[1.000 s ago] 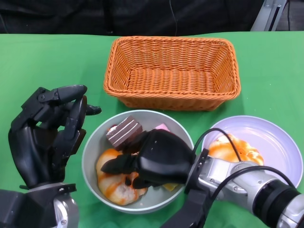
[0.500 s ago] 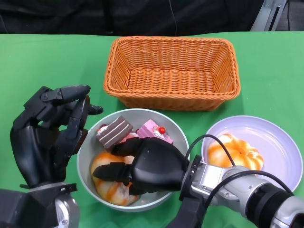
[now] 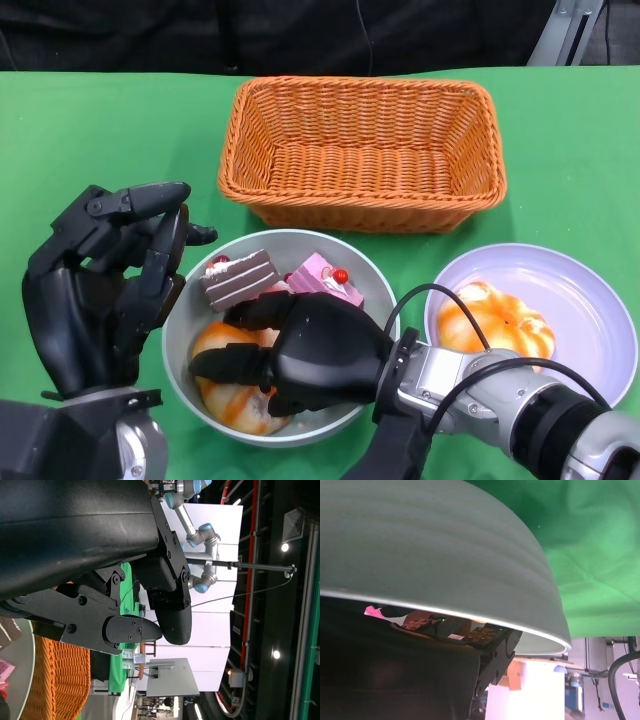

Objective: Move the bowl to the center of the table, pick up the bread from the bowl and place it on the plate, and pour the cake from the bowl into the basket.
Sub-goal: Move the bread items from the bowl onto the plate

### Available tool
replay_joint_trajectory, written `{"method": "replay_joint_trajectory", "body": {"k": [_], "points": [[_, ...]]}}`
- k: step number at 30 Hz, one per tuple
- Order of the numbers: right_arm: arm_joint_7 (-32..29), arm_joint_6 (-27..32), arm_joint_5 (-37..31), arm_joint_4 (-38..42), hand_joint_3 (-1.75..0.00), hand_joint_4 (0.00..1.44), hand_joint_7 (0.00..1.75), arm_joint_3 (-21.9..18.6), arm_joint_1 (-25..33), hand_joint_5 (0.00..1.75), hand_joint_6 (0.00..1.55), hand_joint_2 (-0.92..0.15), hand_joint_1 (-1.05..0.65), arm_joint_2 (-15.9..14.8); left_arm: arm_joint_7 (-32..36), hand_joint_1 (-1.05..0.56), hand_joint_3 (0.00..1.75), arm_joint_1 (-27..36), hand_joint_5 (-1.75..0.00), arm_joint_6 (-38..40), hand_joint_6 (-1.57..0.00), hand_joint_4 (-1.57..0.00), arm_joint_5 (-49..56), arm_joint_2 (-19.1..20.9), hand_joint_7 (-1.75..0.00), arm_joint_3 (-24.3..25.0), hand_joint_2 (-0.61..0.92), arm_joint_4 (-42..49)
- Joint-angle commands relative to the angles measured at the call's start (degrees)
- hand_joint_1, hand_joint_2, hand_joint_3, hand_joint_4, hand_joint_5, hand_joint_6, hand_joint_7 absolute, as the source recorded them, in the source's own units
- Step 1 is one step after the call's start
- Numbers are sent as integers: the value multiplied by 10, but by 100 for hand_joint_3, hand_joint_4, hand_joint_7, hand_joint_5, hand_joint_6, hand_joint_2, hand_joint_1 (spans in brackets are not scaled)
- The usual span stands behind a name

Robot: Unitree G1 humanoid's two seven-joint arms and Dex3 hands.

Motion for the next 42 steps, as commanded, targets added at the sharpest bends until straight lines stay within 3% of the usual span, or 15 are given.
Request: {"method": "replay_joint_trajectory", "body": {"k": [1, 5, 9, 11, 20, 24, 32, 36, 42], "points": [[33, -6, 16, -2, -7, 51, 0, -1, 6, 5, 41, -92, -46, 2, 11, -13, 41, 5, -122, 1, -101, -83, 6, -3, -66, -1, 92, -10], [115, 25, 21, -36, -8, 52, 0, 4, 8, 3, 40, -92, -44, -4, 17, -14, 41, 7, -122, 2, -100, -82, 12, -5, -68, -3, 92, -14], [170, 65, 10, -68, -12, 38, 1, 13, 14, 0, 43, -92, -53, -4, 22, -15, 40, 9, -123, 3, -99, -83, 11, -7, -69, -6, 91, -20], [157, 71, 8, -69, -14, 34, 0, 15, 21, 0, 40, -92, -55, -3, 24, -15, 39, 10, -124, 4, -99, -82, 11, -6, -70, -8, 92, -23], [120, 79, -10, -56, -1, 45, 2, 32, 17, 4, 45, -91, -53, -3, 26, -16, 39, 13, -125, 12, -98, -82, 9, -5, -71, -8, 92, -32], [76, 70, -5, -34, 0, 49, 2, 31, 20, 4, 50, -90, -43, 2, 20, -15, 39, 11, -126, 3, -97, -82, 7, -1, -71, -7, 92, -25], [80, 68, -2, -11, -1, 53, 1, 35, 14, 4, 52, -92, -28, 8, 18, -14, 41, 10, -126, -2, -97, -83, 7, 2, -72, -6, 92, -21], [51, 56, -5, 0, 0, 52, 1, 38, 12, 3, 52, -92, -18, 10, 20, -14, 43, 10, -126, -3, -97, -83, 11, 2, -73, -6, 92, -22], [32, 53, -12, 18, 0, 68, 2, 45, 5, 9, 57, -87, -19, 15, 20, -15, 42, 11, -125, -5, -95, -82, 10, 2, -75, -5, 92, -21]]}}
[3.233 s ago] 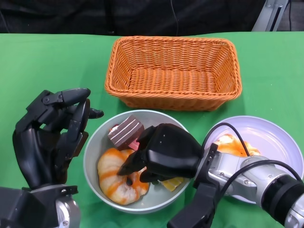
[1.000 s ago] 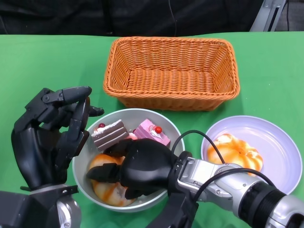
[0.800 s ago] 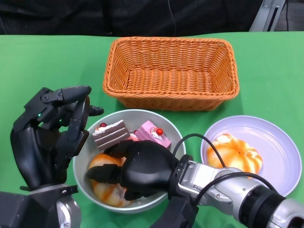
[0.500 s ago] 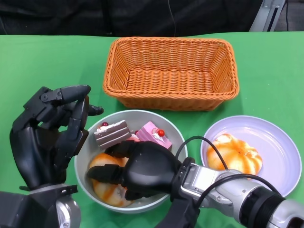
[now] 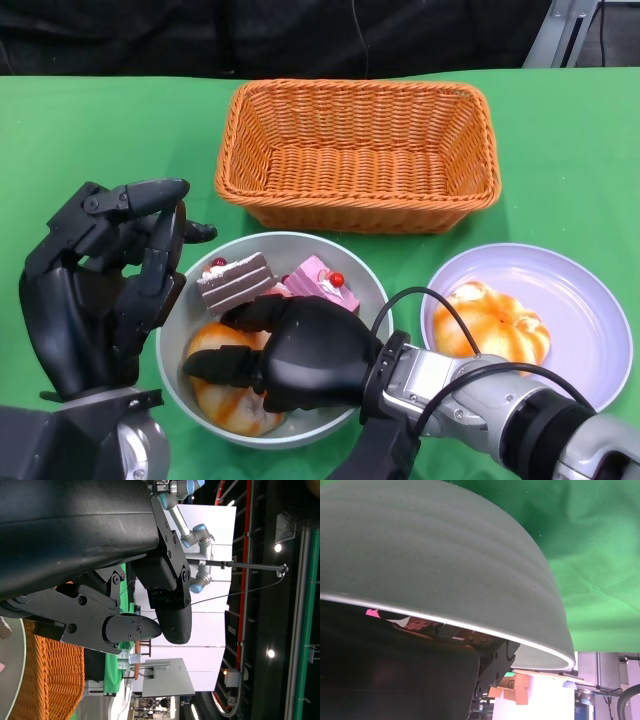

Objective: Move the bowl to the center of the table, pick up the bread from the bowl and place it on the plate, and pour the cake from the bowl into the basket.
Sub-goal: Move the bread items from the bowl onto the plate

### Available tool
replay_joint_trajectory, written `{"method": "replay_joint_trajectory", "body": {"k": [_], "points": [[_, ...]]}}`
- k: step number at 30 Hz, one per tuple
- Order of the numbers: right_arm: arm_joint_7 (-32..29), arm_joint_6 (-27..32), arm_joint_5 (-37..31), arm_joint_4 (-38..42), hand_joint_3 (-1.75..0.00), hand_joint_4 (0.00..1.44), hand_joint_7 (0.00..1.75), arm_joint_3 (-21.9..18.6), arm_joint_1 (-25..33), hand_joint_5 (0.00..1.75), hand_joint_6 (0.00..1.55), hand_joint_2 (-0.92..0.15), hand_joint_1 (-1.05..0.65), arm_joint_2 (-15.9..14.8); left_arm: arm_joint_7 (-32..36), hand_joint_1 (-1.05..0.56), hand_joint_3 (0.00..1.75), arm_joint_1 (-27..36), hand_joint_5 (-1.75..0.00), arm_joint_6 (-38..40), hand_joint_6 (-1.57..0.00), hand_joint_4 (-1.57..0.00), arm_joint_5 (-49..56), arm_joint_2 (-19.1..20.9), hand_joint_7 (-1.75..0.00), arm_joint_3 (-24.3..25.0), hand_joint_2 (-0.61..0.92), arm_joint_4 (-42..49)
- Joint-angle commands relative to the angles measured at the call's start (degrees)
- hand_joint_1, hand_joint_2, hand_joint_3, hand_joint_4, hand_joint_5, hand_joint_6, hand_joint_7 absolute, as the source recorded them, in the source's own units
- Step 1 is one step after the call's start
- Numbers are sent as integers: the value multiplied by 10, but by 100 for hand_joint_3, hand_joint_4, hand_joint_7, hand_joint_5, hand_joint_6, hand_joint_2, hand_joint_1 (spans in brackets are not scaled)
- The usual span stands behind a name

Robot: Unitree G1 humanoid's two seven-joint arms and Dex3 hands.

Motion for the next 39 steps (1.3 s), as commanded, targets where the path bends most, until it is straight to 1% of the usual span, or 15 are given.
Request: {"method": "replay_joint_trajectory", "body": {"k": [1, 6, 7, 10, 13, 15, 16, 19, 21, 24, 26, 30, 32, 36, 39], "points": [[1, -9, -4, 25, 0, 67, 1, 12, 9, 8, 56, -88, -19, 4, 2, -15, 42, 4, -125, -8, -95, -82, 2, 2, -75, 3, 92, 1], [-10, -19, 0, 39, -2, 80, 1, 12, 8, 16, 52, -92, -21, 8, 0, -14, 42, 5, -125, -8, -95, -82, 0, 2, -76, 2, 92, -1], [-12, -26, 6, 43, -1, 83, 2, 9, 9, 24, 57, -91, -22, 10, 1, -14, 42, 6, -125, -7, -95, -82, 1, 2, -76, 2, 92, -2], [-11, -54, 25, 60, 0, 68, 1, 0, 9, 57, 58, -91, -23, 14, 2, -15, 42, 6, -126, -8, -95, -82, 3, 2, -77, 2, 92, -3], [9, -77, 57, 78, -6, 69, 3, -17, 10, 60, 64, -92, -27, 21, 4, -15, 41, 4, -126, -10, -95, -82, 6, 1, -77, 3, 92, -1], [-2, -96, 61, 89, -7, 77, 2, -17, 6, 44, 72, -92, -29, 21, 3, -15, 41, 4, -126, -10, -95, -82, 5, 1, -77, 2, 92, 0], [-10, -106, 58, 93, -5, 85, 2, -14, 3, 30, 77, -92, -30, 20, 4, -15, 41, 4, -126, -9, -95, -82, 5, 0, -77, 2, 92, -1], [-22, -122, 49, 104, -2, 94, 1, -7, -7, 14, 83, -91, -30, 20, 4, -15, 41, 4, -126, -10, -95, -82, 6, 0, -77, 2, 92, 0], [-51, -115, 26, 107, -1, 100, 0, 8, -15, 14, 82, -87, -31, 18, 3, -15, 41, 4, -127, -13, -95, -82, 5, 1, -77, 2, 92, 0], [-42, -124, 45, 117, -1, 108, 1, -2, -10, 16, 82, -89, -31, 24, 4, -14, 41, 5, -127, -13, -95, -82, 6, 0, -77, 2, 92, -1], [-88, -108, 9, 114, -1, 112, 3, 24, -18, 19, 86, -87, -29, 22, 4, -14, 41, 5, -126, -13, -95, -82, 6, 0, -76, 2, 92, -2], [-123, -105, -2, 126, 0, 105, 3, 35, -21, 15, 89, -83, -27, 27, 2, -15, 41, 5, -126, -14, -95, -82, 2, 1, -76, 3, 92, -1], [-136, -116, 5, 133, -1, 98, 1, 31, -18, 10, 80, -86, -28, 30, 3, -15, 41, 5, -126, -13, -95, -82, 2, 0, -76, 3, 92, -1], [-172, -114, -2, 142, -1, 100, 4, 35, -21, 9, 84, -87, -29, 32, 0, -14, 41, 4, -125, -16, -95, -82, 0, 3, -75, 5, 92, 3], [-153, -121, 18, 151, -1, 110, 8, 20, -20, 15, 96, -90, -27, 34, 1, -14, 41, 3, -125, -20, -95, -83, 2, 4, -75, 6, 92, 7]]}}
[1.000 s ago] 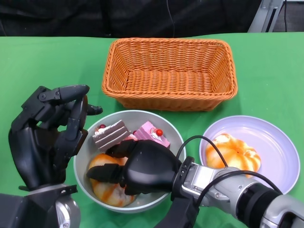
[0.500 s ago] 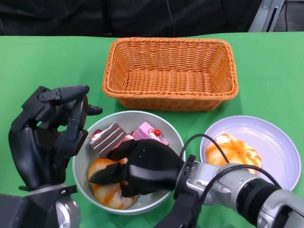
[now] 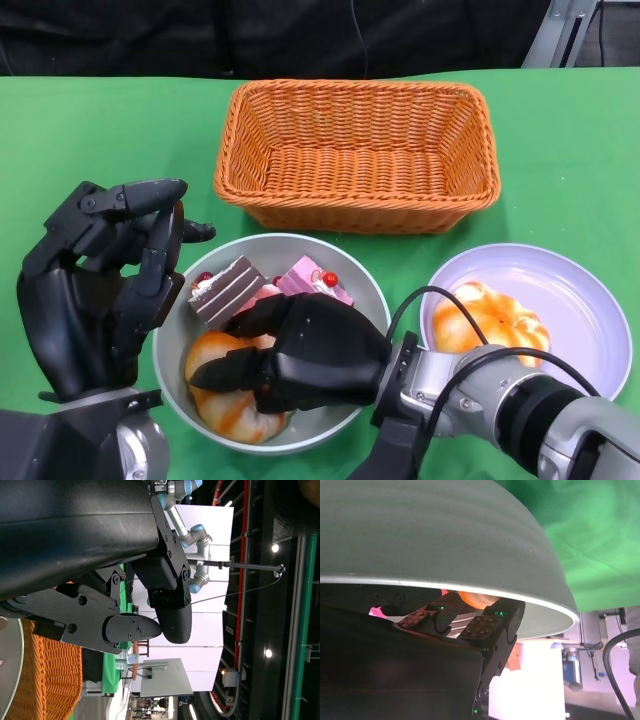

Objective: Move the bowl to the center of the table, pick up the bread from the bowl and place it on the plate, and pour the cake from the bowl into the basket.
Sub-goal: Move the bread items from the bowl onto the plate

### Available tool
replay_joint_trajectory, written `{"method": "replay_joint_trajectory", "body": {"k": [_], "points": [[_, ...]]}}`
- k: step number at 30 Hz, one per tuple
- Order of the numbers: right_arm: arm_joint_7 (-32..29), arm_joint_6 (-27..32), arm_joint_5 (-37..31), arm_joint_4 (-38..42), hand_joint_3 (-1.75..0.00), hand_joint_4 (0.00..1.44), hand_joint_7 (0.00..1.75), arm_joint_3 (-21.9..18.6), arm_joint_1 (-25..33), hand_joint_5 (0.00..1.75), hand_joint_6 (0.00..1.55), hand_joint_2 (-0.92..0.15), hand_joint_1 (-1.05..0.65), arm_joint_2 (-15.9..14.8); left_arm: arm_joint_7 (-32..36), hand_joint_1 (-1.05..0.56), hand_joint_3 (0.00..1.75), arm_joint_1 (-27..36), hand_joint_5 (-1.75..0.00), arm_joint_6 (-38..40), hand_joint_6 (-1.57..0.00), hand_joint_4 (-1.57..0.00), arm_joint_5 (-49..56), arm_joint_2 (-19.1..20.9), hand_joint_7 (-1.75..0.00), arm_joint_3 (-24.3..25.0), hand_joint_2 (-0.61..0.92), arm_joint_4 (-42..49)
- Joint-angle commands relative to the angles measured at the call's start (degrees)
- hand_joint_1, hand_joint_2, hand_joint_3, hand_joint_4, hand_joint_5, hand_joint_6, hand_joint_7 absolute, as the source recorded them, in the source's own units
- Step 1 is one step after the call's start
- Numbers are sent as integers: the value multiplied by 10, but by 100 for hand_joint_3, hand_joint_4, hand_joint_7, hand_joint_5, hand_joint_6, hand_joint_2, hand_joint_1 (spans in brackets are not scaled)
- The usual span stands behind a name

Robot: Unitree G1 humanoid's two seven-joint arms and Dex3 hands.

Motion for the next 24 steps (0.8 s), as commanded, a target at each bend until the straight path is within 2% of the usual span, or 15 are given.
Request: {"method": "replay_joint_trajectory", "body": {"k": [1, 2, 4, 6, 8, 10, 12, 17, 21, 24], "points": [[34, -11, 8, 15, -3, 110, 6, -1, 16, 16, 94, -91, -26, 5, 0, -14, 41, 2, -124, -15, -96, -83, 3, 4, -75, 6, 92, 6], [37, -12, 10, 14, -3, 110, 5, -3, 15, 17, 94, -91, -25, 3, 1, -14, 41, 1, -124, -16, -96, -83, 4, 4, -75, 6, 92, 8], [37, -11, 12, 11, -1, 93, 3, -4, 15, 62, 100, -92, -23, 1, 1, -14, 41, 1, -124, -19, -96, -83, 5, 4, -75, 5, 92, 10], [38, -9, 14, 6, 0, 83, 2, -9, 14, 91, 103, -91, -20, -3, 2, -14, 42, 0, -124, -18, -96, -83, 4, 3, -76, 5, 92, 11], [36, -6, 14, 2, 0, 80, 2, -12, 13, 104, 106, -90, -19, -6, 2, -13, 42, -1, -124, -16, -95, -83, 2, 3, -77, 5, 92, 12], [39, -7, 14, -1, 0, 80, 1, -14, 12, 106, 104, -89, -20, -7, 1, -13, 42, -1, -124, -16, -95, -84, 1, 3, -77, 5, 92, 14], [50, -10, 18, -2, 0, 81, 0, -19, 12, 89, 100, -88, -20, -9, -2, -14, 43, -2, -124, -16, -94, -83, -1, 4, -78, 4, 92, 15], [59, -8, 20, -8, 0, 85, 0, -22, 10, 77, 81, -88, -20, -12, -5, -14, 42, -2, -125, -12, -94, -82, -9, 5, -79, 4, 92, 16], [39, 6, 8, -15, 0, 88, 4, -17, 4, 80, 94, -86, -21, -15, -6, -15, 41, -2, -125, -11, -94, -82, -11, 7, -78, 5, 92, 18], [31, 16, -3, -16, 0, 92, 2, -13, -3, 65, 96, -84, -23, -17, -8, -15, 40, -3, -125, -10, -94, -82, -16, 9, -77, 5, 92, 20]]}}
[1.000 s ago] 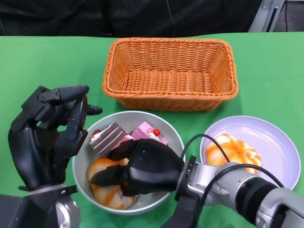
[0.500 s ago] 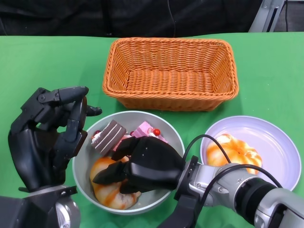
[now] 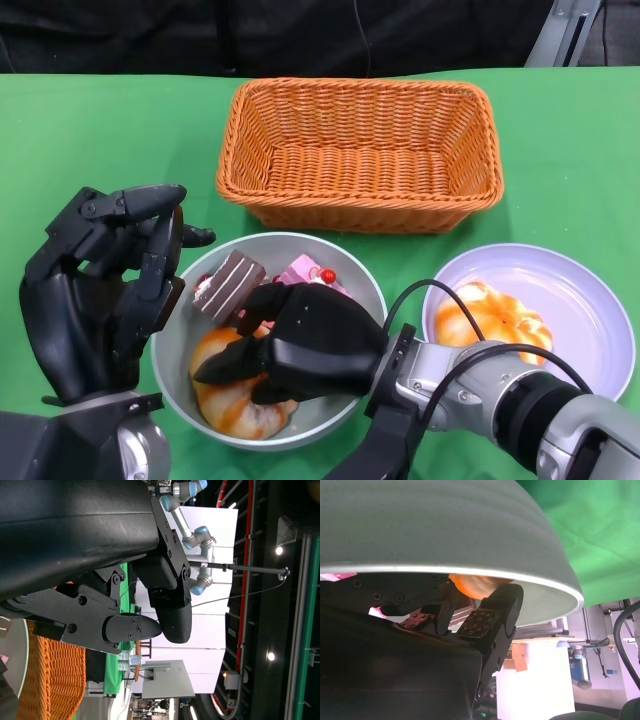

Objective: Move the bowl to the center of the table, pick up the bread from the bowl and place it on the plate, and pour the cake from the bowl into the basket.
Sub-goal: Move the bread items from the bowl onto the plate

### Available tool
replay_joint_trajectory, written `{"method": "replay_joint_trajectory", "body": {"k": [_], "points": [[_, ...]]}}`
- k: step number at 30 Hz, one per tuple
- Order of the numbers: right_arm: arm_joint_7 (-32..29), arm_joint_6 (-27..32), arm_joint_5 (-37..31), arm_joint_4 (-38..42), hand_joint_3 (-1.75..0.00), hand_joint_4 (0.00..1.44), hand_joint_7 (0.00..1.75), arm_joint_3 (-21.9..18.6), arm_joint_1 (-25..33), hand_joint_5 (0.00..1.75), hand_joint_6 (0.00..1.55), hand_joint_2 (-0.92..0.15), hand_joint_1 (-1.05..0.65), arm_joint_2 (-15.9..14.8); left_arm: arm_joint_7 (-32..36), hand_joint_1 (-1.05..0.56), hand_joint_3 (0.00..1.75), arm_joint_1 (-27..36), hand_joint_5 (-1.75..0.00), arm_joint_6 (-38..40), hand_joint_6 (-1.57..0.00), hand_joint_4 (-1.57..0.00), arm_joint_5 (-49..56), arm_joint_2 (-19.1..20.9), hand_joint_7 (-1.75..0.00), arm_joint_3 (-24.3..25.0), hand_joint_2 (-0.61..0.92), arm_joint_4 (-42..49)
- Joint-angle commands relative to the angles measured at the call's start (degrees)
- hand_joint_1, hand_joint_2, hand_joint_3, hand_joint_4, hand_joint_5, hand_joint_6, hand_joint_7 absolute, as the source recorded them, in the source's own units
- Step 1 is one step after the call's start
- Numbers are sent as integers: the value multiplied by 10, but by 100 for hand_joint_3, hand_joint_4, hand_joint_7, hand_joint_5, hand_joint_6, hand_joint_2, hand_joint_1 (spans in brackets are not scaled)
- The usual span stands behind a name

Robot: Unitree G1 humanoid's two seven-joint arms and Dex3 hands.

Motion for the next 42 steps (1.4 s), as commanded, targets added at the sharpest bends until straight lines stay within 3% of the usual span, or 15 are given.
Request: {"method": "replay_joint_trajectory", "body": {"k": [1, 6, 9, 16, 22, 28, 34, 39, 40, 42], "points": [[8, 0, -7, 5, 0, 95, 1, 4, -2, 51, 97, -84, -22, -9, -4, -15, 39, -2, -125, 0, -94, -82, -4, 5, -77, 5, 92, 2], [6, 3, -1, 3, 0, 103, 1, -9, -4, 37, 101, -82, -20, -13, -10, -14, 40, -2, -124, 0, -95, -82, -12, 7, -75, 6, 92, 3], [15, 0, 8, -4, -1, 94, 0, -19, -5, 50, 104, -85, -19, -19, -8, -14, 41, -1, -124, 2, -96, -82, -9, 7, -74, 8, 92, 3], [27, -11, 21, -17, 0, 97, 0, -44, -4, 67, 106, -84, -24, -32, -16, -14, 39, -1, -120, 3, -97, -83, -18, 9, -70, 12, 92, 4], [14, -23, 26, -20, 0, 86, 1, -53, -1, 105, 112, -85, -24, -37, -21, -13, 39, 0, -121, 6, -99, -84, -25, 9, -68, 12, 92, 2], [8, -34, 29, -20, 0, 77, 1, -61, 0, 128, 113, -84, -23, -39, -22, -14, 39, -1, -122, 4, -99, -83, -22, 8, -68, 14, 92, 5], [1, -47, 36, -18, -1, 78, 0, -70, -3, 125, 110, -87, -22, -46, -20, -15, 37, -4, -121, 1, -99, -83, -16, 10, -67, 17, 92, 10], [-1, -62, 44, -16, 0, 70, 2, -85, -2, 143, 113, -91, -20, -48, -20, -16, 37, -5, -121, 1, -99, -83, -17, 9, -66, 19, 92, 11], [-5, -63, 45, -15, 0, 67, 15, -87, -1, 152, 113, -91, -20, -48, -20, -16, 36, -5, -120, 0, -99, -83, -19, 9, -66, 19, 92, 11], [-13, -66, 45, -14, 0, 65, 80, -90, 0, 158, 84, -91, -19, -49, -22, -16, 36, -6, -120, -4, -99, -83, -19, 9, -66, 20, 92, 13]]}}
